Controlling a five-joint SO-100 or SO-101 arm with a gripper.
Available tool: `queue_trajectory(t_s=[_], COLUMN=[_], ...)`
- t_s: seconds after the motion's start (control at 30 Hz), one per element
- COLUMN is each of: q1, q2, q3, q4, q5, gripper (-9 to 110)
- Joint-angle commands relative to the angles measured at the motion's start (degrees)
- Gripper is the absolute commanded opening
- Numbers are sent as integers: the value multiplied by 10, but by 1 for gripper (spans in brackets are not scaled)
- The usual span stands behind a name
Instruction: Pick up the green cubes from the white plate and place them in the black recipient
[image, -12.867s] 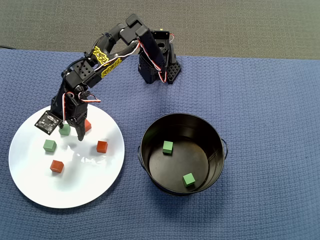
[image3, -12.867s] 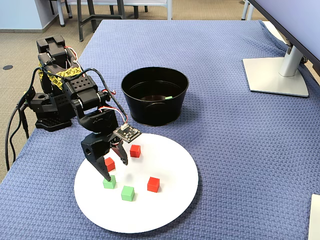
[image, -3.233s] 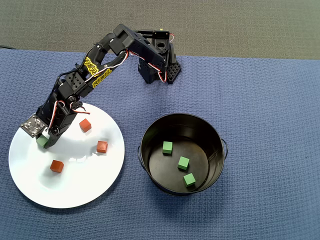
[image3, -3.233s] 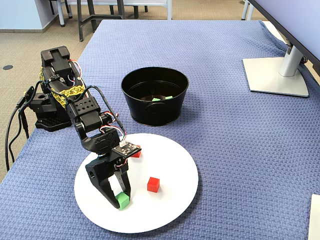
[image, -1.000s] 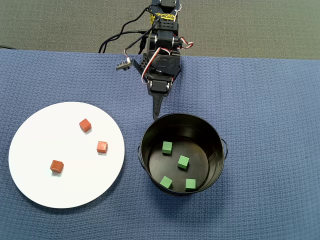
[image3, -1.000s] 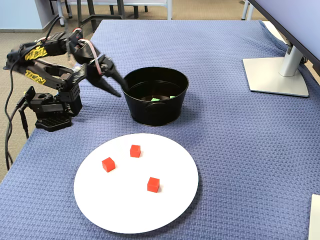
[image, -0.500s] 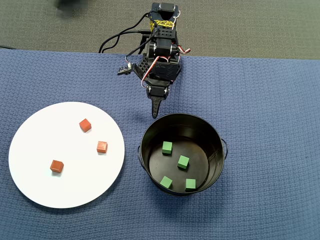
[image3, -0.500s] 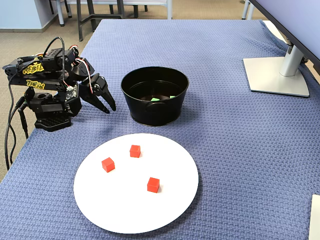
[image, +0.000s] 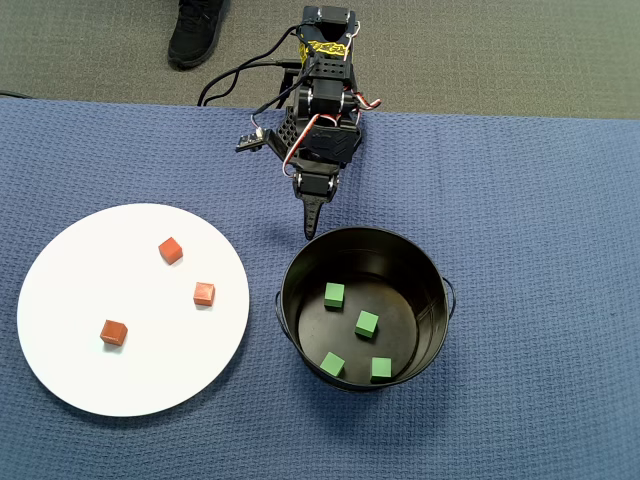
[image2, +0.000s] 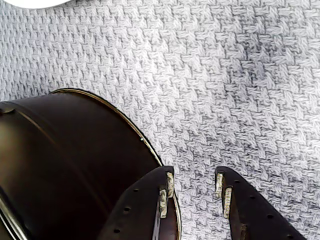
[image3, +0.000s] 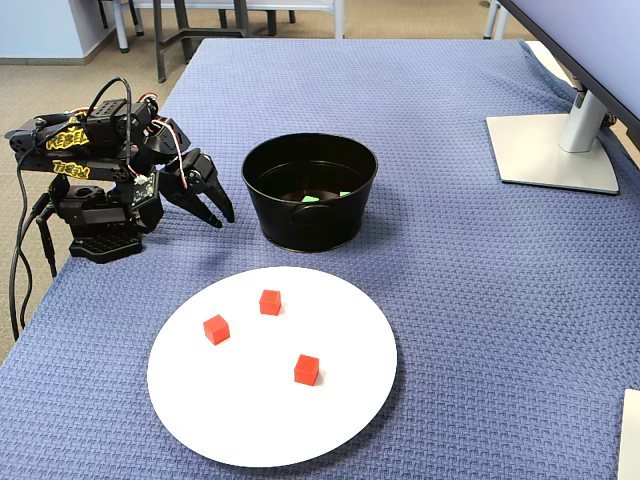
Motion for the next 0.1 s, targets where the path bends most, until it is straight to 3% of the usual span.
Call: queue_trajectory(t_s=[0.0, 0.07], q1=[2, 0], q2=[4, 4], q3=[-2, -3], q4=[-14, -11], q5=[1, 1], gripper=[0, 0])
